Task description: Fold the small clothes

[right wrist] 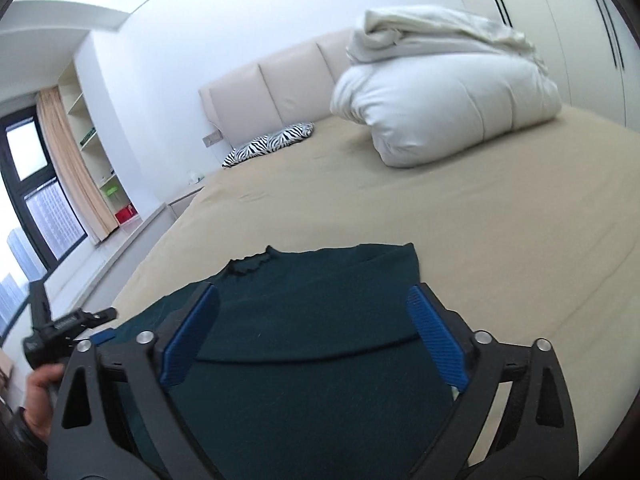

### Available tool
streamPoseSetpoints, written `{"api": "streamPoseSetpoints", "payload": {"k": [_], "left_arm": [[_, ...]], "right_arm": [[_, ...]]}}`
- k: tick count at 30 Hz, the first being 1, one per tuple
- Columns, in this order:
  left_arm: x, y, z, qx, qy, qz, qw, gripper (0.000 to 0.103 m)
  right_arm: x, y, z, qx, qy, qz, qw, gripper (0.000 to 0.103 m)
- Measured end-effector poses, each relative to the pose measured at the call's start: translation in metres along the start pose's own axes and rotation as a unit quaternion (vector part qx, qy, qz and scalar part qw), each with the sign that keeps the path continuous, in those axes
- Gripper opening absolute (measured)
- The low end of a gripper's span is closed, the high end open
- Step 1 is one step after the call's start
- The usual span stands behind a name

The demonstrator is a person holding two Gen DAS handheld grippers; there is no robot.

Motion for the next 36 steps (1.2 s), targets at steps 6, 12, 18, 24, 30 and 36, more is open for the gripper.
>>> {"api": "streamPoseSetpoints", "payload": {"k": [6,12,18,24,30,36], "left_arm": [[0.132,-0.031,-0.088,-0.068,0.015,-0.194,0.9786,0.073],[0.198,-0.049,-0.111,-0.125,-0.003,-0.317,0.9402,0.071],[0.235,-0.046,-0.103,-0.174,-0.001,-0.391,0.9037,0.056],[0.253,-0.029,-0.096,-0.209,0.031,-0.450,0.8678,0.038],[0.204,0.016,-0.094,-0.193,0.087,-0.336,0.9179,0.008],[0.049,0.071,-0.050,-0.126,0.089,-0.065,0.9859,0.009]], "right_arm": [[0.035,-0.032,-0.022,0.055,0.042,0.032,0.997,0.098],[0.059,-0.066,-0.007,0.125,0.081,0.076,0.986,0.098],[0.069,-0.075,-0.011,0.131,0.081,0.086,0.984,0.098],[0.049,-0.068,-0.019,0.125,0.077,0.106,0.983,0.097],[0.023,-0.068,-0.022,0.121,0.071,0.129,0.982,0.093],[-0.006,-0.073,-0.026,0.114,0.064,0.159,0.979,0.091]]}}
Point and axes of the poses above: each gripper's, at about its wrist camera, not at the fingertips, and z roughly the way its jaws point, x to its left, y to its top, the point moved 2 cm from there along z, roughly the way its jaws point, and after that the axes turned 8 degrees about z, right-handed, at the moved point
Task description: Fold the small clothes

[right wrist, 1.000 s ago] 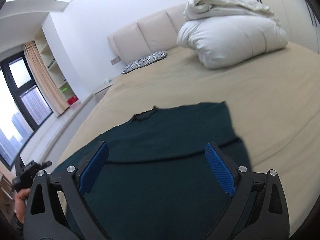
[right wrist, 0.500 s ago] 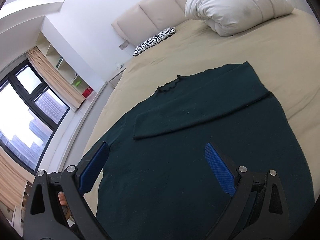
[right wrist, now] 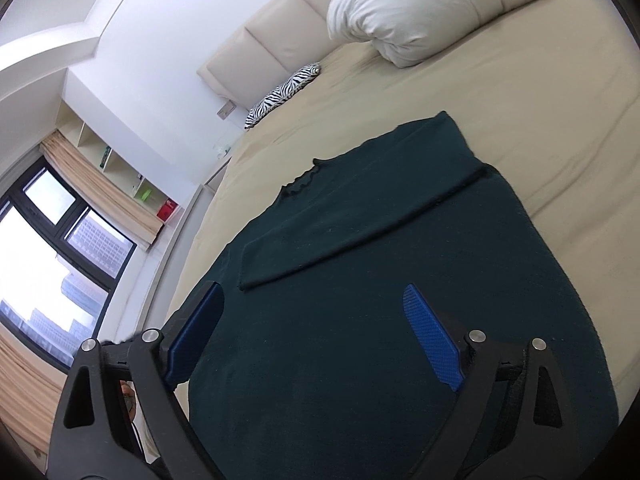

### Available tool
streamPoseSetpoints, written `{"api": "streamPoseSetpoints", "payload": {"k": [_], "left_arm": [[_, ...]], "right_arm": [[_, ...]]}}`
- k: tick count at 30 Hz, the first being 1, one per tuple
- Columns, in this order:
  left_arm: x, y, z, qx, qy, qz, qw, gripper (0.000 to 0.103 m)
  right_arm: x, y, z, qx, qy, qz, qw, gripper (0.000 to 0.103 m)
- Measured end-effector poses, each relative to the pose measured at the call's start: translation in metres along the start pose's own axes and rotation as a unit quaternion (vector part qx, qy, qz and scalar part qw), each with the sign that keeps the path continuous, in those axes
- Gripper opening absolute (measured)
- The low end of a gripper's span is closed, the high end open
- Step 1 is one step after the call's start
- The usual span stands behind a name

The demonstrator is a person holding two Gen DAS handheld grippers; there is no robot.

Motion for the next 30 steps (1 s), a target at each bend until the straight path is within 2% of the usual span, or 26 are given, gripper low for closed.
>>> {"api": "streamPoseSetpoints", "payload": {"k": [1,3,4,7,9,11,13,14,15,17,18,19,21,24,25,26,28,29,30], "left_arm": [[-0.035,-0.006,0.006,0.010,-0.005,0.057,0.9983,0.009],[-0.106,-0.032,0.019,0.032,-0.017,0.168,0.9850,0.009],[-0.148,-0.057,0.029,0.049,-0.024,0.239,0.9696,0.009],[-0.218,-0.127,0.044,0.075,-0.037,0.352,0.9322,0.009],[-0.242,-0.172,0.053,0.099,-0.047,0.393,0.9128,0.011],[-0.252,-0.215,0.072,0.135,-0.054,0.424,0.8940,0.019],[-0.255,-0.245,0.083,0.162,-0.040,0.445,0.8801,0.037],[-0.248,-0.253,0.085,0.174,-0.035,0.448,0.8763,0.041],[-0.243,-0.257,0.087,0.180,-0.035,0.445,0.8763,0.045],[-0.239,-0.253,0.078,0.183,-0.048,0.433,0.8814,0.054],[-0.236,-0.246,0.074,0.185,-0.052,0.425,0.8845,0.064],[-0.231,-0.239,0.066,0.179,-0.054,0.420,0.8881,0.073],[-0.213,-0.230,0.040,0.162,-0.058,0.408,0.8965,0.080],[-0.186,-0.223,0.016,0.162,-0.068,0.366,0.9140,0.080],[-0.175,-0.225,0.010,0.160,-0.068,0.352,0.9197,0.080],[-0.163,-0.220,0.008,0.160,-0.065,0.336,0.9260,0.080],[-0.140,-0.209,0.005,0.162,-0.060,0.300,0.9380,0.080],[-0.131,-0.204,0.004,0.161,-0.060,0.287,0.9424,0.080],[-0.123,-0.201,0.001,0.159,-0.058,0.277,0.9457,0.080]], "right_arm": [[-0.004,0.000,-0.002,-0.002,-0.001,0.004,1.000,0.091],[-0.012,0.001,-0.006,-0.007,-0.001,0.008,1.000,0.090],[-0.018,0.003,-0.008,-0.010,-0.003,0.012,1.000,0.090],[-0.033,0.005,-0.015,-0.017,-0.004,0.028,0.999,0.090],[-0.046,0.007,-0.018,-0.019,-0.008,0.038,0.999,0.090],[-0.058,0.009,-0.018,-0.015,-0.015,0.048,0.999,0.090],[-0.068,0.011,-0.016,-0.006,-0.023,0.052,0.998,0.090],[-0.073,0.012,-0.015,-0.003,-0.028,0.054,0.998,0.089],[-0.078,0.013,-0.012,0.002,-0.030,0.057,0.998,0.089],[-0.085,0.014,-0.003,0.018,-0.030,0.064,0.997,0.090],[-0.086,0.015,0.002,0.027,-0.027,0.064,0.997,0.090],[-0.085,0.016,0.010,0.038,-0.021,0.064,0.997,0.090],[-0.075,0.018,0.029,0.064,-0.003,0.059,0.996,0.087],[-0.050,0.021,0.065,0.113,0.032,0.045,0.992,0.079],[-0.040,0.021,0.080,0.130,0.033,0.040,0.990,0.073],[-0.032,0.021,0.093,0.145,0.029,0.036,0.988,0.068],[-0.016,0.017,0.125,0.185,0.023,0.020,0.982,0.068],[-0.012,0.015,0.137,0.195,0.010,0.014,0.981,0.059],[-0.008,0.013,0.152,0.206,-0.009,0.008,0.978,0.058]]}}
Point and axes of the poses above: each gripper's, at about its wrist camera, not at the fingertips, and z roughly the way its jaws point, x to its left, y to its top, the point moved 2 cm from there along z, roughly the way its jaws point, and after that the axes turned 8 degrees about z, right-handed, at the moved point
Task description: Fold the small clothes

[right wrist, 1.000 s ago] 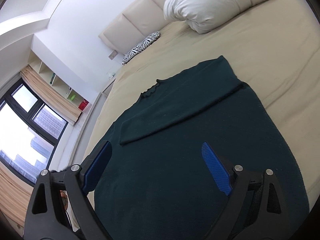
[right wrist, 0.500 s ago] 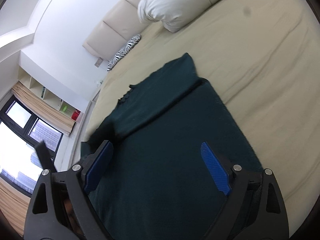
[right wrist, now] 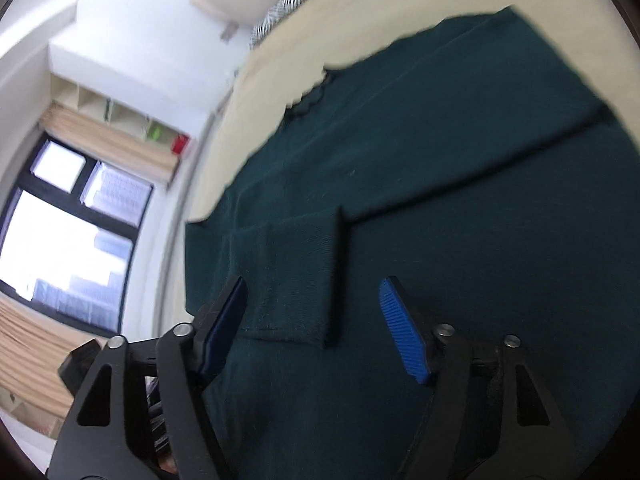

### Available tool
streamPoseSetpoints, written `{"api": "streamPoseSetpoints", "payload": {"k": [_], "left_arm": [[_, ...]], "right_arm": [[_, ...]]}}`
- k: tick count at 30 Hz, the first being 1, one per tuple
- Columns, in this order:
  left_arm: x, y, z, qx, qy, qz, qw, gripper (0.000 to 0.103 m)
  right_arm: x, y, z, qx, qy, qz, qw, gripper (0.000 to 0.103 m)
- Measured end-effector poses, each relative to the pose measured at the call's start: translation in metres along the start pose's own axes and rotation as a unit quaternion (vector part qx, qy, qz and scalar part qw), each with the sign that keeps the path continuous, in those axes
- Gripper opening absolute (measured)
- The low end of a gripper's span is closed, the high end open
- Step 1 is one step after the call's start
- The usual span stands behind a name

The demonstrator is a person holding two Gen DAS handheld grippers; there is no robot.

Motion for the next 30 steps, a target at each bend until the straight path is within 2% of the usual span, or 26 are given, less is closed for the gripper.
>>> {"api": "streamPoseSetpoints", "payload": {"k": [2,3,5,6,8,10,13,15,17,21,25,27,30], "left_arm": [[0.018,-0.002,-0.006,-0.004,0.003,-0.022,0.9997,0.080],[0.025,-0.001,-0.007,-0.006,0.003,-0.032,0.9995,0.080],[0.040,0.000,-0.012,-0.011,0.005,-0.054,0.9985,0.079],[0.045,0.001,-0.012,-0.013,0.005,-0.061,0.9980,0.079],[0.057,0.005,-0.020,-0.026,0.004,-0.075,0.9969,0.079],[0.064,0.012,-0.024,-0.035,0.007,-0.081,0.9960,0.079],[0.073,0.023,-0.025,-0.048,0.011,-0.091,0.9947,0.079],[0.081,0.031,-0.026,-0.055,0.019,-0.095,0.9937,0.079],[0.087,0.038,-0.023,-0.058,0.028,-0.096,0.9932,0.079],[0.096,0.056,-0.010,-0.059,0.051,-0.086,0.9932,0.079],[0.099,0.077,0.018,-0.034,0.073,-0.071,0.9942,0.079],[0.101,0.088,0.035,-0.020,0.085,-0.063,0.9942,0.079],[0.104,0.103,0.061,-0.002,0.099,-0.052,0.9937,0.079]], "right_arm": [[0.008,0.003,0.026,0.024,-0.024,-0.021,0.999,0.055],[0.013,0.004,0.037,0.023,-0.048,-0.038,0.998,0.053],[0.024,0.004,0.044,0.017,-0.070,-0.072,0.995,0.047],[0.028,0.004,0.045,0.015,-0.079,-0.087,0.993,0.040],[0.037,0.005,0.042,0.015,-0.088,-0.114,0.989,0.007],[0.054,0.000,0.031,-0.007,-0.094,-0.153,0.984,0.007],[0.086,-0.004,0.002,-0.051,-0.099,-0.231,0.967,0.006],[0.102,0.001,-0.017,-0.082,-0.086,-0.268,0.956,0.006],[0.107,0.018,-0.031,-0.099,-0.080,-0.282,0.951,0.006],[0.076,0.057,-0.036,-0.109,-0.094,-0.255,0.956,0.006],[0.020,0.095,-0.009,-0.077,-0.122,-0.194,0.970,0.006],[0.000,0.101,0.001,-0.063,-0.130,-0.170,0.975,0.007],[-0.016,0.096,0.012,-0.055,-0.116,-0.165,0.978,0.008]]}}
Point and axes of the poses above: each gripper's, at about its wrist camera, not at the fingertips, and z roughly the way its jaws point, x to its left, y to its top, the point moved 2 cm from there along z, roughly the way its jaws point, and after that the axes turned 8 degrees about z, right-handed, at the moved point
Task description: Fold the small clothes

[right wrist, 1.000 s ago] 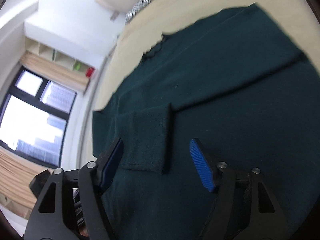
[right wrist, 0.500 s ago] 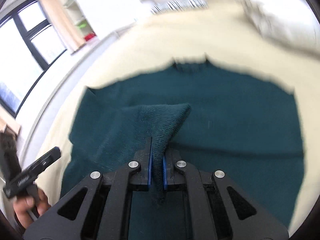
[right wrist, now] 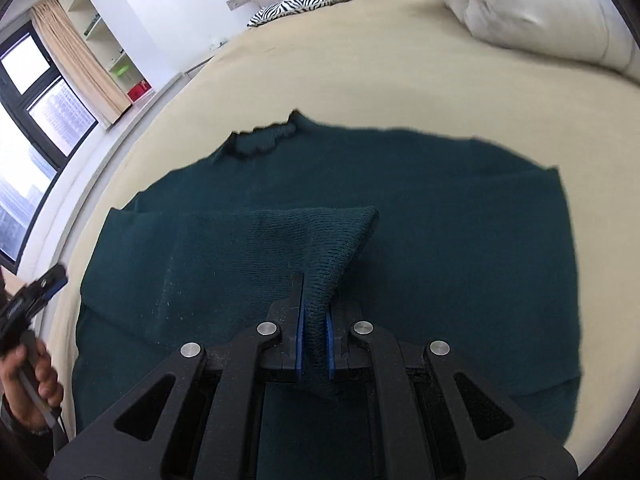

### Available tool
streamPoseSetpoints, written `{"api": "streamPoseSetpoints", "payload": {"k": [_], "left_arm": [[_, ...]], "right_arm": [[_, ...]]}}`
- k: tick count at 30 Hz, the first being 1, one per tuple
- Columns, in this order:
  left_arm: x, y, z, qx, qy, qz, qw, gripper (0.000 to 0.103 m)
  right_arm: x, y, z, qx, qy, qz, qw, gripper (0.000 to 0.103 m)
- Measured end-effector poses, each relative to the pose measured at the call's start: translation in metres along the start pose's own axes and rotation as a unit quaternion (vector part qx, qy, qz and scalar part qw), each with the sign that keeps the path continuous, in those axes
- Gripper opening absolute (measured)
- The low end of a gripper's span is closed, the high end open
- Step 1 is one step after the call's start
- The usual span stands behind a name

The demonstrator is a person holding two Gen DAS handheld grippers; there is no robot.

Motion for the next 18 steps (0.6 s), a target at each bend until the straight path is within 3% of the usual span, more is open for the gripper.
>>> {"api": "streamPoseSetpoints", "payload": {"k": [4,8,11,12,13,14,18], "left_arm": [[-0.009,0.019,0.031,0.037,0.000,0.026,0.9990,0.080],[-0.018,0.032,0.065,0.067,0.032,0.066,0.9950,0.078],[-0.018,0.029,0.079,0.067,0.038,0.075,0.9942,0.066],[-0.016,0.029,0.078,0.059,0.037,0.077,0.9945,0.050],[-0.014,0.030,0.075,0.054,0.038,0.077,0.9948,0.023],[-0.009,0.031,0.073,0.052,0.026,0.071,0.9958,0.013],[0.005,0.030,0.068,0.041,0.014,0.054,0.9976,0.009]], "right_arm": [[-0.008,-0.002,0.001,0.001,0.012,0.012,1.000,0.010],[-0.007,-0.017,-0.012,-0.004,0.026,0.010,1.000,0.010],[-0.003,-0.017,-0.012,-0.004,0.028,0.002,1.000,0.010],[-0.001,-0.017,-0.009,-0.005,0.019,-0.008,1.000,0.010],[0.002,-0.016,-0.004,-0.006,0.008,-0.014,1.000,0.010],[0.005,-0.013,-0.002,-0.006,0.004,-0.013,1.000,0.008],[0.013,-0.009,-0.011,-0.019,0.011,-0.008,1.000,0.007]]}}
Point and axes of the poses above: each gripper's, at about its wrist camera, not at the fingertips, and z roughly the way its jaws point, x to its left, y to its top, the point moved 2 cm from there along z, roughly the way its jaws point, and after that the axes turned 8 degrees about z, right-handed, at the moved point
